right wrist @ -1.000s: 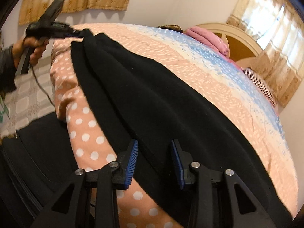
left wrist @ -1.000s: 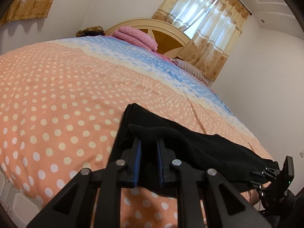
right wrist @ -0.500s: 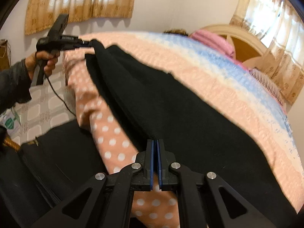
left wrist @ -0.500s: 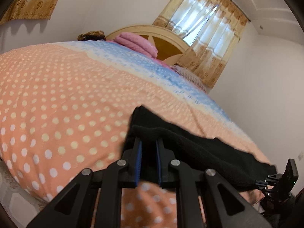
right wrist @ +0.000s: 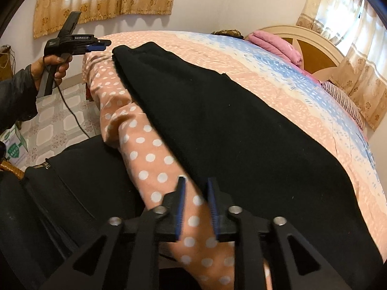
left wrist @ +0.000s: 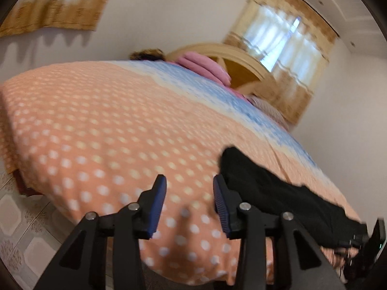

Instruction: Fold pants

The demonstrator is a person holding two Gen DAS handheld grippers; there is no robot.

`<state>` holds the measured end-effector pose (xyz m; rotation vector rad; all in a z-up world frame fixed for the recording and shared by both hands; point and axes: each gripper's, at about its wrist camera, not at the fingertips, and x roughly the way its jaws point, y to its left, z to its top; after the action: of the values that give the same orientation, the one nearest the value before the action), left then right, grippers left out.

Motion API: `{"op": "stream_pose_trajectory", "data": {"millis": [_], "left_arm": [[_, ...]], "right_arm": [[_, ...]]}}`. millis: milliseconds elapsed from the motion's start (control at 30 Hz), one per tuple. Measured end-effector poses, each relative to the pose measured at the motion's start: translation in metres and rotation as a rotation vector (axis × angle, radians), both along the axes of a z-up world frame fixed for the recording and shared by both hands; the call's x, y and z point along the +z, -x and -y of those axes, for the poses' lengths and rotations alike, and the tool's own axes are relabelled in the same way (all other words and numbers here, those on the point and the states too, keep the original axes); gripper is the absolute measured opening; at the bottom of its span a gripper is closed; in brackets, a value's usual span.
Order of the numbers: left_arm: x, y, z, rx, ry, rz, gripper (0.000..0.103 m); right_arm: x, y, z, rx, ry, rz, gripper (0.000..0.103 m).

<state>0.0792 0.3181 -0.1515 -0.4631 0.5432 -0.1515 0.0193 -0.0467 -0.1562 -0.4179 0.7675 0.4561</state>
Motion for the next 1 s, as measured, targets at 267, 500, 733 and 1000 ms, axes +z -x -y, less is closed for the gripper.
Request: {"op": "stream_pose_trajectory", "data": {"millis": [267,500,733,1000], "left_arm": [[0.038,-0.017,0.071,-0.142,-0.047,0.068,0.045],[-0.005,-0.036,0.124,-0.188,-0.222,-0.054,0.057],[0.029,-0.021,0.141,-0.190,-0.273,0.043,0.076],[0.059,-0.004,0.237,-0.421,-0.312,0.095,0.083]], "right_arm": [[0.006,-0.006,0.005,-0.058,-0.040,0.029,0.034],[0.011,-0.013,0.036,-0.180,-0.072,0.038,0.047],[0.026,-0.001,0.082,-0.315,-0.071,0.079,0.047],[0.074,0.045,0.201,-0.628,-0.140,0.192,0.048]]}}
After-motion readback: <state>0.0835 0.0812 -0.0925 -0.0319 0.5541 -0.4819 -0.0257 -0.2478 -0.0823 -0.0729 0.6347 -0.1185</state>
